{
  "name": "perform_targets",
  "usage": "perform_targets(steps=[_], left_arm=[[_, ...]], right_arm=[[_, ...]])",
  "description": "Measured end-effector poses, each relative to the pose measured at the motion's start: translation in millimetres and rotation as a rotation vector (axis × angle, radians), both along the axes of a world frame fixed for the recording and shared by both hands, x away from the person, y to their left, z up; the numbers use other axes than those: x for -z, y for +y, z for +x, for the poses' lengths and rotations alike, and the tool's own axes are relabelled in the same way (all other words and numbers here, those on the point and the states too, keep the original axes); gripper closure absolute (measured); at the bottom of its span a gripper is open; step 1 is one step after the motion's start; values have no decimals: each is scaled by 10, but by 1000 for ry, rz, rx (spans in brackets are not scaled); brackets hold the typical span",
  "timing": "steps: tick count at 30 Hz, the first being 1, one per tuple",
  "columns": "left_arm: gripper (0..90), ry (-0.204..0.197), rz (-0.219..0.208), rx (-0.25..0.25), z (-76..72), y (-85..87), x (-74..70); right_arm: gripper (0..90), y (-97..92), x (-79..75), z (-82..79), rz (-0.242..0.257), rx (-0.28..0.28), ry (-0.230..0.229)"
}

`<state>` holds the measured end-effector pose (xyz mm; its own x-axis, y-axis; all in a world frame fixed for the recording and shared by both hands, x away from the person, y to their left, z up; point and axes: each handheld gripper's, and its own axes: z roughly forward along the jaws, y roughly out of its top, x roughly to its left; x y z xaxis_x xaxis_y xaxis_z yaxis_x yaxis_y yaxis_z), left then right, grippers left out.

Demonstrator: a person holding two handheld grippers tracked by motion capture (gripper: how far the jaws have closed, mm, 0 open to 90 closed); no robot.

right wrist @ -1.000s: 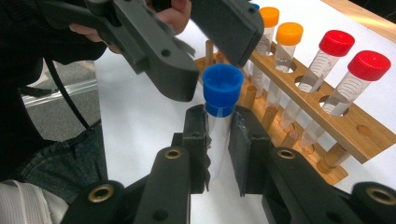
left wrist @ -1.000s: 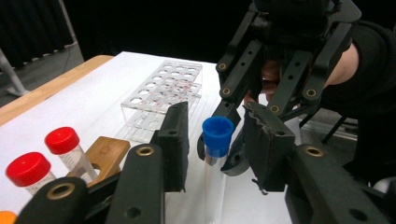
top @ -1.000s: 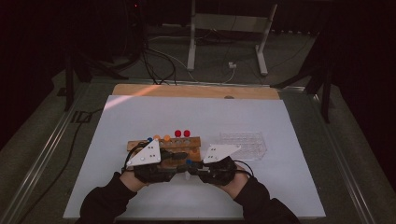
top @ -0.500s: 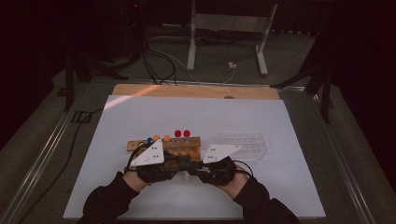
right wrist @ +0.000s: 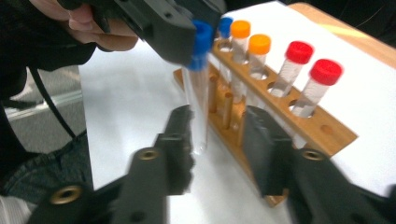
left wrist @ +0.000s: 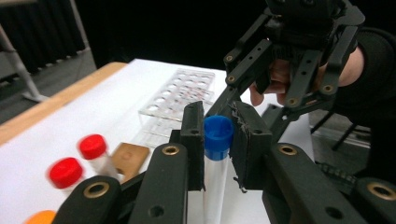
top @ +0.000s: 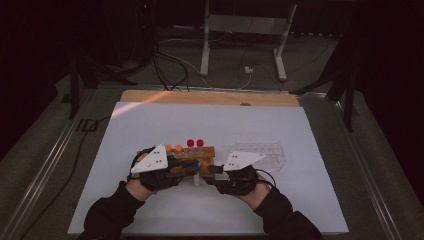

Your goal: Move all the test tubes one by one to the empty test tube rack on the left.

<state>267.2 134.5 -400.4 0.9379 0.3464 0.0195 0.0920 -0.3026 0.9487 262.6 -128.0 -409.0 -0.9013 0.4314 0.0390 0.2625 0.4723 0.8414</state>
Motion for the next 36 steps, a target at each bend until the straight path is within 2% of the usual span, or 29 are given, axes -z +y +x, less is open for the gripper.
perform_targets(steps=[6, 11, 13, 18, 19, 21, 27, 31, 32, 36], left_arm=[[773, -14, -19, -48, 34, 115, -79], [773, -25, -16, -79, 56, 193, -122], [773, -36, -16, -98, 55, 237, -147], [773, -49, -33, -130, 56, 348, -212], [773, -54, -33, -137, 56, 368, -224], [773, -62, -33, -155, 58, 413, -250], [773, -75, -26, -212, 66, 578, -338], [773, -79, -27, -245, 72, 703, -376], [773, -84, -28, -273, 71, 741, -385], [773, -87, -25, -310, 82, 870, -416]], right_arm=[[403, -94, -24, 25, 23, 27, -18], [195, -131, -6, 17, 46, 24, -23], [141, -143, 10, 18, 46, 31, -24], [31, -188, 88, 48, 49, 49, 12], [0, -199, 109, 54, 49, 36, 23], [0, -215, 126, 53, 59, 38, 28], [0, -241, 171, 30, 49, 27, 29], [0, -258, 182, 15, 63, 30, 17], [0, -262, 183, 15, 65, 30, 12], [0, -276, 170, 6, 79, 34, -7]])
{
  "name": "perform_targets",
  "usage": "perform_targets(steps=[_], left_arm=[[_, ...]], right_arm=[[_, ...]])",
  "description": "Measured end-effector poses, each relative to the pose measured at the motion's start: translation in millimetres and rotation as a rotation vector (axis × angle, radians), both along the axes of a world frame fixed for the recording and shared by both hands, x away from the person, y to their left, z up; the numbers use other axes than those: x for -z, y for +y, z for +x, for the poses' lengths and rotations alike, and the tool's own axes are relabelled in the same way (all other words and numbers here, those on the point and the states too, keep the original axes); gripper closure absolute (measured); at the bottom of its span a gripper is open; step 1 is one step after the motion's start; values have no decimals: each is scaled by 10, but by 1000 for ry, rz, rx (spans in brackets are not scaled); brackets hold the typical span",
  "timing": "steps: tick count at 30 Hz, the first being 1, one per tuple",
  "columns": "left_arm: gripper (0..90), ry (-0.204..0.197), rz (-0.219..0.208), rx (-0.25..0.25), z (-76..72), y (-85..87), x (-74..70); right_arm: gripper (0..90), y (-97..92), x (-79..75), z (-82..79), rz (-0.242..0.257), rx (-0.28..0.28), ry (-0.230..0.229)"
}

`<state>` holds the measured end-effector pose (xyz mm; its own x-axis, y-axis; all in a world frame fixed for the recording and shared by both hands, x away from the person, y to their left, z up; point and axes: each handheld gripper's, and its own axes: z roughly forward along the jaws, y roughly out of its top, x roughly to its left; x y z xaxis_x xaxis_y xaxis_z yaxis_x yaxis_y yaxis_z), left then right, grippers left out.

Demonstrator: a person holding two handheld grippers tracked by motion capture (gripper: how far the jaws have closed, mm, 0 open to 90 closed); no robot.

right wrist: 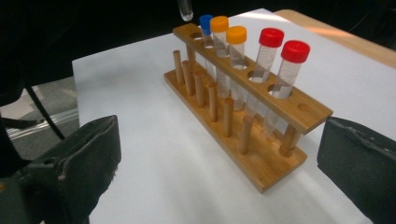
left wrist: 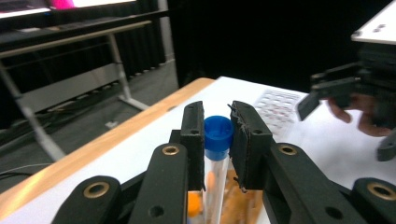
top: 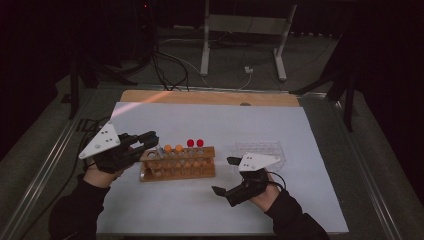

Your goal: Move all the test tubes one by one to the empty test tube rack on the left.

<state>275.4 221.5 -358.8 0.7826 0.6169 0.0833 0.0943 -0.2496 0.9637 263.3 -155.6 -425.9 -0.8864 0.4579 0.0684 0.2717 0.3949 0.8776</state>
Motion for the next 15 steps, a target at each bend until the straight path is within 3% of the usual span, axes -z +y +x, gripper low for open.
perform_targets(steps=[6, 15], left_arm=[[773, 11, 1, -52, 54, 153, 29], [773, 73, -6, -87, 205, 249, 245]], right_arm=[[0, -7, -17, -4, 3, 1, -7], [0, -16, -38, -9, 3, -3, -12]])
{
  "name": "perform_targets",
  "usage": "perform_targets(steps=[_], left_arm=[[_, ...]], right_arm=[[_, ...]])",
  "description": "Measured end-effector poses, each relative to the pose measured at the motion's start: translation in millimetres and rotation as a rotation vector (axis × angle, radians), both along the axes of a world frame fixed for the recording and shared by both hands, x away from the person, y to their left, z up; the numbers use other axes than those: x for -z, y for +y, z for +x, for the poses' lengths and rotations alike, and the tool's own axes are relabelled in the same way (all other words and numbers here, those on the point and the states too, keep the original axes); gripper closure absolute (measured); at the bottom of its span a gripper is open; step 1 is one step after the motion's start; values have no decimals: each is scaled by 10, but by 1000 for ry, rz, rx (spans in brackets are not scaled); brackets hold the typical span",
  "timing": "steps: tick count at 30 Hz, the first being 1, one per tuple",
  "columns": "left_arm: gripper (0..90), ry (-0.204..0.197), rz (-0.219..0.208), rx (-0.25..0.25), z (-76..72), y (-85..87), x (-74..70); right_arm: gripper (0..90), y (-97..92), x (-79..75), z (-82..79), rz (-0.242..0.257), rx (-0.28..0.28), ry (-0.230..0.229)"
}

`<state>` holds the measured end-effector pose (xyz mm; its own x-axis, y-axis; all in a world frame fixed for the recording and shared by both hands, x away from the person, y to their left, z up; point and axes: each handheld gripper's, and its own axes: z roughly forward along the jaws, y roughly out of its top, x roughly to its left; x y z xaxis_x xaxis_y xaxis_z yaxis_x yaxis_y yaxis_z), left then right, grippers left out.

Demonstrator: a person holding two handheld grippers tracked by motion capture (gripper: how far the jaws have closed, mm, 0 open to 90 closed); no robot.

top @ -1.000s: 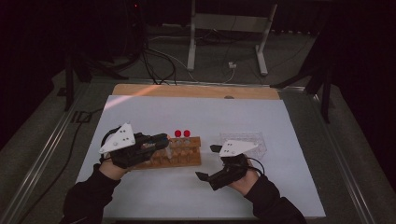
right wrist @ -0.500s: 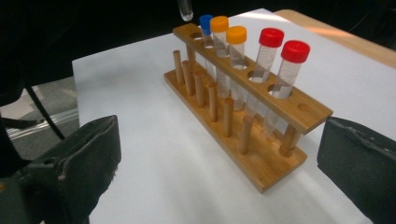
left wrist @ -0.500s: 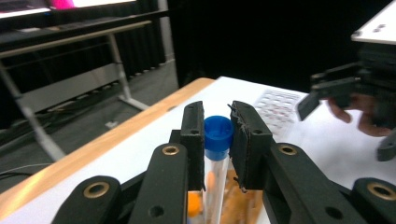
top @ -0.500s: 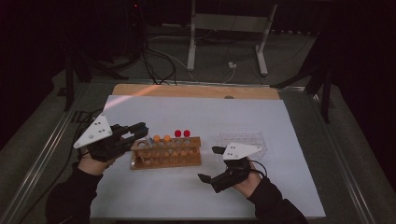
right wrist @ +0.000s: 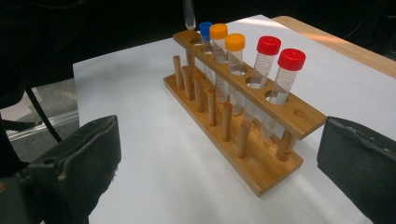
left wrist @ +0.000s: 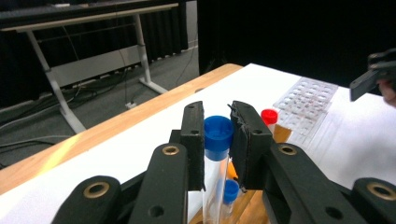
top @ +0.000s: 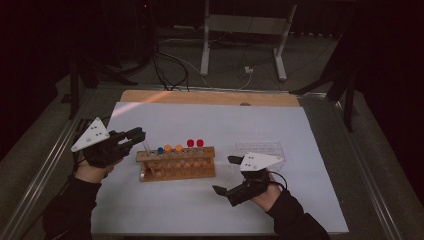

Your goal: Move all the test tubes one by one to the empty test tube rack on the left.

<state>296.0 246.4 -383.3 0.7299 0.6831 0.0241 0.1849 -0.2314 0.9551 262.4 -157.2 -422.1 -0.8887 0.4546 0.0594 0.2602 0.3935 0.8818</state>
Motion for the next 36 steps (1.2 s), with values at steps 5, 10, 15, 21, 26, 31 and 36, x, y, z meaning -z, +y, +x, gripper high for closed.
perform_targets(steps=[5, 10, 15, 21, 26, 31, 36], left_arm=[[773, 20, 12, -12, 48, 5, 86], [773, 38, 12, -1, 84, -6, 186], [772, 60, 21, 12, 119, -26, 278], [772, 83, 28, 17, 156, -24, 389], [772, 90, 22, 29, 166, -33, 473], [772, 110, 49, 33, 182, -58, 551], [772, 113, 60, 34, 184, -74, 625]], right_arm=[[0, 8, 3, -8, -6, -12, 4], [0, 10, -3, -13, -2, -21, 7], [0, 8, -16, -19, 3, -25, 7], [0, 2, -25, -19, 1, -26, 5], [0, 4, -29, -23, 2, -28, 7], [0, 2, -34, -24, 2, -29, 6], [0, 6, -39, -30, 0, -30, 5]])
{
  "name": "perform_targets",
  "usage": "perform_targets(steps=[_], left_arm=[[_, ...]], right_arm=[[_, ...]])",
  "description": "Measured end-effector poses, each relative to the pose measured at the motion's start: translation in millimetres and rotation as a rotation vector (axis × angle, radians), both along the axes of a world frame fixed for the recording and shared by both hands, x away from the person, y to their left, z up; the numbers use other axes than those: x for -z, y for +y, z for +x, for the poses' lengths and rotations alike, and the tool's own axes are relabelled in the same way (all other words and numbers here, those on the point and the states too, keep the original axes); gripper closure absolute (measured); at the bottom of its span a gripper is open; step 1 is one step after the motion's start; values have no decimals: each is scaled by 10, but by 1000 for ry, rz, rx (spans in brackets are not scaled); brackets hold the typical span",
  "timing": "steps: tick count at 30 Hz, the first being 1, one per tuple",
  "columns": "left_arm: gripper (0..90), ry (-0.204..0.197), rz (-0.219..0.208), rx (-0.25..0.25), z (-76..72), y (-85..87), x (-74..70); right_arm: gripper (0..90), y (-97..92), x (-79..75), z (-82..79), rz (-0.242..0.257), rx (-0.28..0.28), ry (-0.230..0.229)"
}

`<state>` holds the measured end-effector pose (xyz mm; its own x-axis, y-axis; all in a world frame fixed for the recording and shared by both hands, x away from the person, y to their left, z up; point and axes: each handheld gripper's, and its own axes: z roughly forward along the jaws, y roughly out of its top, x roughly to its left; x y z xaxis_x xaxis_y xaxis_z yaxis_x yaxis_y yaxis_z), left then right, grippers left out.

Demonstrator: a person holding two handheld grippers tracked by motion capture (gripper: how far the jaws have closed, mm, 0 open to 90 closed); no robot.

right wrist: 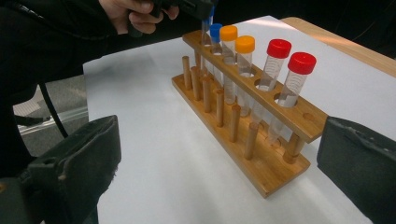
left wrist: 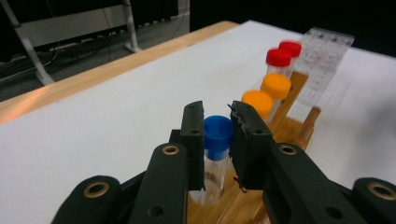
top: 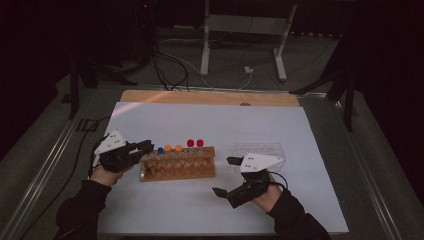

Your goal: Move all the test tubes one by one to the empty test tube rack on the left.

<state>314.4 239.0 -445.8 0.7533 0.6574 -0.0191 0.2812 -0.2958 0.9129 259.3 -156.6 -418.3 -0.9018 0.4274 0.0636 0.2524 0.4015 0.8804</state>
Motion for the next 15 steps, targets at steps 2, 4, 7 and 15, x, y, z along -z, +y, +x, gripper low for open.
perform_targets(steps=[2, 4, 7, 15], left_arm=[[771, 4, -1, 0, 3, 1, 25], [771, 1, -1, 1, 3, 3, 53], [771, -5, -4, 1, -2, 2, 74], [759, 10, -9, 6, -5, 20, 92]], right_arm=[[0, 0, 0, 0, 2, -3, 3], [0, 1, -1, 1, -2, -4, 2], [0, -1, -4, 1, -3, -3, 1], [0, -7, -11, 1, -5, -1, -2]])
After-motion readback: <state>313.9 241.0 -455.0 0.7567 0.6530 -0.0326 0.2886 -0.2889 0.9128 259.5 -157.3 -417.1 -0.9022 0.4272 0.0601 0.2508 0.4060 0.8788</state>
